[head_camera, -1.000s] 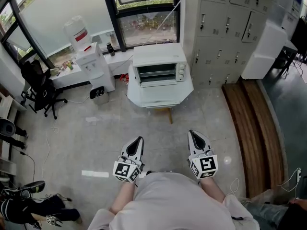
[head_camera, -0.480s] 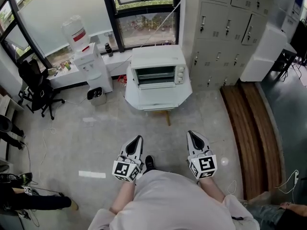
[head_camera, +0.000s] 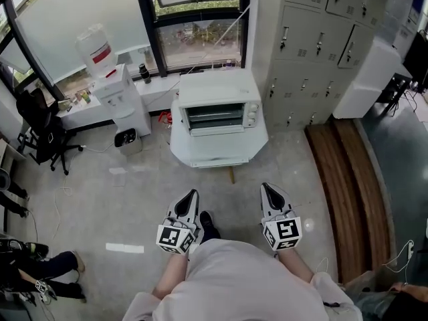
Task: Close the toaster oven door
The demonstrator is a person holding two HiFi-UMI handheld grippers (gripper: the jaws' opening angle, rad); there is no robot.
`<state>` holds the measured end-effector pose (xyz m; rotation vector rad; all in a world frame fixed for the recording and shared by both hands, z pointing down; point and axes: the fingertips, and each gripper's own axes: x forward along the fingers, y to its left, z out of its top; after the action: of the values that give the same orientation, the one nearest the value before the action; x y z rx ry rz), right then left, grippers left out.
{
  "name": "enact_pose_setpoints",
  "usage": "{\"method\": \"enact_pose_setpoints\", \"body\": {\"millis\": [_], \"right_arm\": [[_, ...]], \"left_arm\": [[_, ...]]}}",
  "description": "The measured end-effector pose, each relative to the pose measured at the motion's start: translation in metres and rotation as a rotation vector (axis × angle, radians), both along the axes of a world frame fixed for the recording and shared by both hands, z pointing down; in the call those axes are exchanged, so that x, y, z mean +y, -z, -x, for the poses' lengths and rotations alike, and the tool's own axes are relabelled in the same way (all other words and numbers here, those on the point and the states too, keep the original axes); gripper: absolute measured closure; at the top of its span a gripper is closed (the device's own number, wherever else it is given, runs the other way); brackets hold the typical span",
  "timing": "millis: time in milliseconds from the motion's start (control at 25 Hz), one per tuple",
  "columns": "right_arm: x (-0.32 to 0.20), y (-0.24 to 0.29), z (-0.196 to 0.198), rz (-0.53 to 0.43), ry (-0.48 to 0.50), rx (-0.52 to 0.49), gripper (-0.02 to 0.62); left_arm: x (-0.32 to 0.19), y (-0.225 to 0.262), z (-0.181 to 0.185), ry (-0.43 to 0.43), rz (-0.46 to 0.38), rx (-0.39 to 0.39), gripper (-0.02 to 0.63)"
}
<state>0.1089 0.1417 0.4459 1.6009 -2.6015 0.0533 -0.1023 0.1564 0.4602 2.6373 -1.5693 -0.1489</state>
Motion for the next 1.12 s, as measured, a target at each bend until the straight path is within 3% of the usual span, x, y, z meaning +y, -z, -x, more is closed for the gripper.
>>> {"method": "enact_pose_setpoints", "body": {"millis": [640,1120], "right_arm": [[-0.180,-0.005,0.057,0.031,-0.142,-0.008,0.588],[-0.260,-0.007,0.078,0.050,-0.178,-0.048,0.588]], "left_arm": [[-0.202,0.011,0.063,-0.136,0.005,-0.046,0.586],[-0.282,0.007,0.086,-0.169,0.021,-0.043,0.586]]}}
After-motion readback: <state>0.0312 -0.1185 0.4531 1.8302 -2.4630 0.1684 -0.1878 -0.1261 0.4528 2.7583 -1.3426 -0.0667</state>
